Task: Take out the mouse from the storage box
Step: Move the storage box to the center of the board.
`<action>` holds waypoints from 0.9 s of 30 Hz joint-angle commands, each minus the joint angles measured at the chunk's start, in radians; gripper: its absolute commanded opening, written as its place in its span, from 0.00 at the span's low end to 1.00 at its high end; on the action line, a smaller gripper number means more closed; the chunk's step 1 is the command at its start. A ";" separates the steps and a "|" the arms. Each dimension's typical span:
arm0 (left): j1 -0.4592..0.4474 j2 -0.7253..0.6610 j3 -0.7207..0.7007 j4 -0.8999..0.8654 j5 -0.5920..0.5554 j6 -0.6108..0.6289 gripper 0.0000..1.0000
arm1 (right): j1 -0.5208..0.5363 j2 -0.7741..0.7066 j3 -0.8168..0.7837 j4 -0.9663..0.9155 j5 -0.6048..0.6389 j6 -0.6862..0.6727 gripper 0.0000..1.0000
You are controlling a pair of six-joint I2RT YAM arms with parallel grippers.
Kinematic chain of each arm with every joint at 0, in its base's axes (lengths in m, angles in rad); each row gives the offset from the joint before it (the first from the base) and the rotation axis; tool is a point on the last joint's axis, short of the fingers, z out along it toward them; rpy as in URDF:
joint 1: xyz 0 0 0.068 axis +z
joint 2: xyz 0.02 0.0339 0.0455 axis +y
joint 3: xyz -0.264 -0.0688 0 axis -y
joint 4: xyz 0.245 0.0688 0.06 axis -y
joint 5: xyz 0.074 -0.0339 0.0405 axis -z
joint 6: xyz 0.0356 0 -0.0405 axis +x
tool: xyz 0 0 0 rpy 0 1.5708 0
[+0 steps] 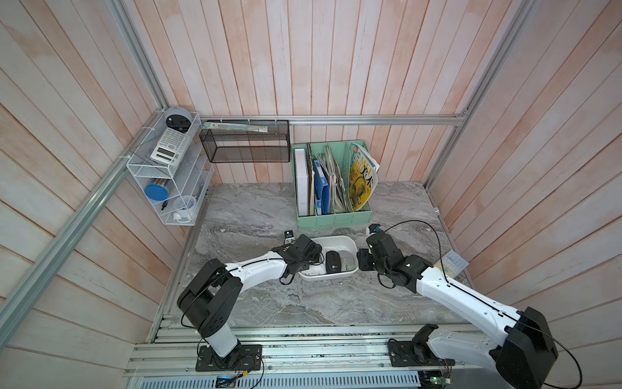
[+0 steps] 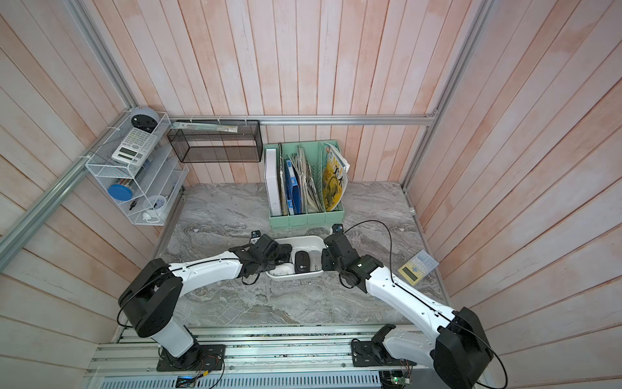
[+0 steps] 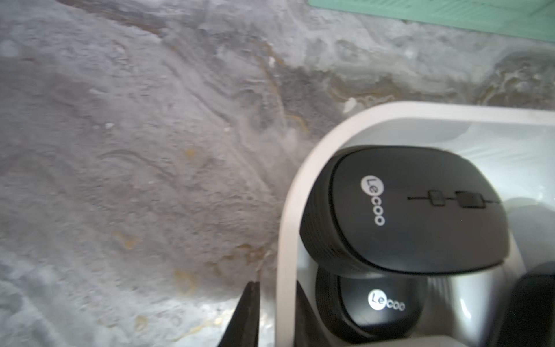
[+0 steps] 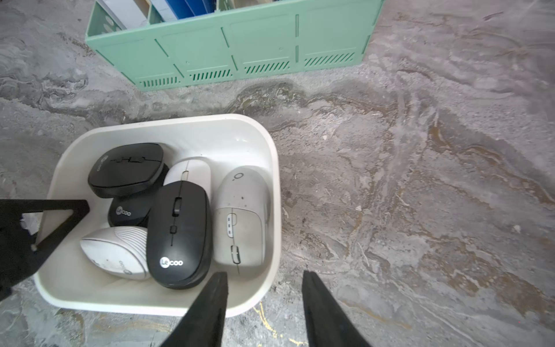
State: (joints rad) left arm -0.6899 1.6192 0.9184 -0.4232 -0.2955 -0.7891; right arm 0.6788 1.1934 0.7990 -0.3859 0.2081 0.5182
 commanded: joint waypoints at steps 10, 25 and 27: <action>0.143 -0.131 -0.107 0.071 0.086 0.138 0.21 | 0.097 0.191 0.136 0.008 -0.067 0.007 0.50; 0.141 0.078 0.091 0.133 0.132 0.080 0.06 | 0.160 0.305 0.227 -0.029 -0.066 0.020 0.54; 0.141 0.089 0.108 0.132 0.140 0.095 0.06 | 0.159 0.332 0.250 -0.047 -0.046 0.014 0.59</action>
State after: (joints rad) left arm -0.5484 1.6955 0.9836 -0.3305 -0.1642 -0.6918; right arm 0.8310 1.4921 1.0065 -0.3897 0.1432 0.5339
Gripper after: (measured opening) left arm 0.095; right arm 0.573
